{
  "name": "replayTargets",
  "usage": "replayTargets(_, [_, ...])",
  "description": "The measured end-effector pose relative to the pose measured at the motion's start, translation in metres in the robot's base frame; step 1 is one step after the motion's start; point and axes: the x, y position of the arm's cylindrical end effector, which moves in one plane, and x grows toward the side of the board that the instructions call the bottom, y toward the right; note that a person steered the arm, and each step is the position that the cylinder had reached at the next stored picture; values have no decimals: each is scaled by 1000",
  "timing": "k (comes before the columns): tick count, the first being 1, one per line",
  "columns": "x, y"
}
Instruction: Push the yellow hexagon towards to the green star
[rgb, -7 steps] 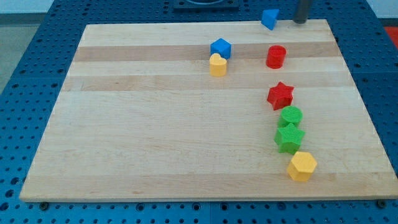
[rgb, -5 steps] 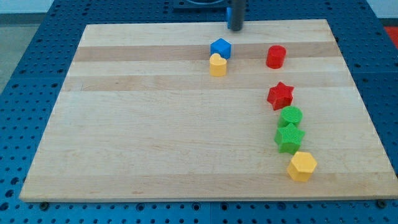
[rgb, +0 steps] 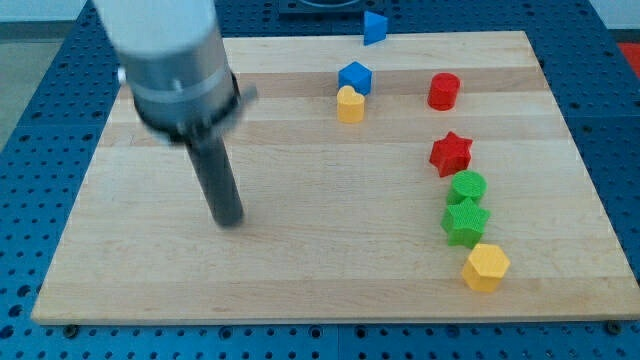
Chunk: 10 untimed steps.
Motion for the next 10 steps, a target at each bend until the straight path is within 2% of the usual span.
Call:
replayTargets(1, [63, 67])
replayTargets(2, [60, 107])
replayTargets(3, [64, 195])
replayTargets(6, [22, 305])
replayTargets(7, [-31, 302])
replayTargets(8, [3, 350])
replayTargets(9, [9, 333])
replayTargets(10, [9, 265])
